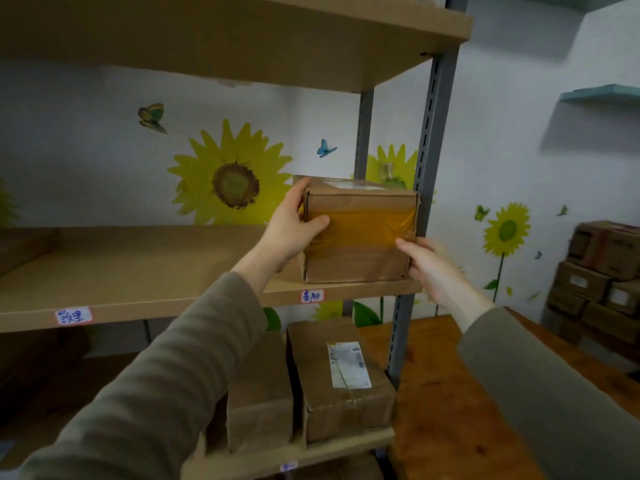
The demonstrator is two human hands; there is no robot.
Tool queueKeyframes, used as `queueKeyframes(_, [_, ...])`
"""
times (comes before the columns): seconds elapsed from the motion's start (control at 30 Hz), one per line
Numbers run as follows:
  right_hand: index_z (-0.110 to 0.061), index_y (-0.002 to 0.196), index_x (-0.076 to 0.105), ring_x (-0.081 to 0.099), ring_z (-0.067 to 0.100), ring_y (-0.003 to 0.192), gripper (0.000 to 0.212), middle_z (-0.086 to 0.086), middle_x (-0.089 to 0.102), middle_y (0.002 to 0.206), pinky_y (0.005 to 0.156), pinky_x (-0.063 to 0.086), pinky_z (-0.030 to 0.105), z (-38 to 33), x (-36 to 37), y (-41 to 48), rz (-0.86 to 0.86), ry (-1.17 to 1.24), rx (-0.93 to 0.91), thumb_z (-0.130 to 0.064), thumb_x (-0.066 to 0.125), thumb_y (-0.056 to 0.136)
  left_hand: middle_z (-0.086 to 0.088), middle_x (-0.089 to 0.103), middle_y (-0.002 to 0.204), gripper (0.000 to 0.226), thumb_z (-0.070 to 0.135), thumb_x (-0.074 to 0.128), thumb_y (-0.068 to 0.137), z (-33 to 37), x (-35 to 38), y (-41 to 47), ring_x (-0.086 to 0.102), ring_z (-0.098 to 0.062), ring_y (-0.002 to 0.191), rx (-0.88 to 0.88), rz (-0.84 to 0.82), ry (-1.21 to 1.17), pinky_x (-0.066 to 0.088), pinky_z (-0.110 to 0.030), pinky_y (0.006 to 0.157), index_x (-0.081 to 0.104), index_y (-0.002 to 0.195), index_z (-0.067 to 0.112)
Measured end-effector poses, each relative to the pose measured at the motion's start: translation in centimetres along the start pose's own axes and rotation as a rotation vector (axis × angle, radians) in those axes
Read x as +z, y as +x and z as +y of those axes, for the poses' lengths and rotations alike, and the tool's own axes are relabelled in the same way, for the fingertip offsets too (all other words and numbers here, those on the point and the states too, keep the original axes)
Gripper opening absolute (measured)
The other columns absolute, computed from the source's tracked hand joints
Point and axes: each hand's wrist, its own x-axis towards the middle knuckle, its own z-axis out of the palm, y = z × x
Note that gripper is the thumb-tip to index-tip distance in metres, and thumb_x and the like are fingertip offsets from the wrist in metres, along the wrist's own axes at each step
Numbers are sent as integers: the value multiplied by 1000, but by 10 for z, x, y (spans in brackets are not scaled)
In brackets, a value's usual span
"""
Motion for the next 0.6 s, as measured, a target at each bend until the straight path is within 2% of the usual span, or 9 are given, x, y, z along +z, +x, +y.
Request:
queueKeyframes(0.17, [-14, 115, 59, 56, 25, 114, 29, 7, 62, 119, 106, 39, 45, 8, -10, 5, 85, 41, -33, -25, 62, 89, -3, 40, 144, 69, 12, 60, 88, 3, 18, 1, 42, -20, 128, 23, 0, 66, 45, -39, 102, 24, 146, 23])
queueKeyframes(0.3, [-11, 118, 60, 57, 24, 113, 33, 6, 64, 119, 105, 41, 44, 14, -15, 5, 111, 56, -61, -26, 61, 89, -4, 37, 146, 71, 14, 59, 89, 5, 28, -1, 40, -22, 131, 12, 6, 91, 42, -42, 105, 19, 148, 24])
queueKeyframes(0.43, [-12, 123, 58, 56, 22, 115, 37, 5, 63, 121, 105, 40, 41, 18, -15, 4, 146, 104, -55, -27, 61, 89, -3, 34, 149, 76, 20, 60, 90, 6, 35, -13, 36, -20, 135, -50, 95, 66, 36, -39, 109, 12, 149, 18])
queueKeyframes(0.47, [-11, 124, 57, 56, 22, 115, 38, 6, 62, 122, 105, 41, 39, 20, -15, 2, 185, 129, -56, -25, 61, 89, 1, 37, 145, 74, 21, 59, 90, 7, 38, -21, 37, -16, 132, -60, 126, 66, 35, -34, 108, 14, 149, 15])
queueKeyframes(0.53, [-10, 121, 58, 58, 21, 112, 34, 8, 62, 120, 101, 45, 35, 28, -17, -8, 296, 219, -80, -21, 62, 89, 13, 47, 125, 63, 18, 56, 92, 6, 46, -46, 42, -3, 118, -52, 200, 5, 36, -25, 102, 24, 145, 8])
queueKeyframes(0.6, [-13, 110, 61, 60, 18, 105, 22, 8, 63, 115, 90, 49, 27, 46, -18, -27, 380, 341, -85, -16, 62, 89, 14, 53, 118, 48, 12, 54, 92, -4, 54, -81, 48, 1, 113, -16, 310, -122, 40, -18, 99, 39, 137, 7])
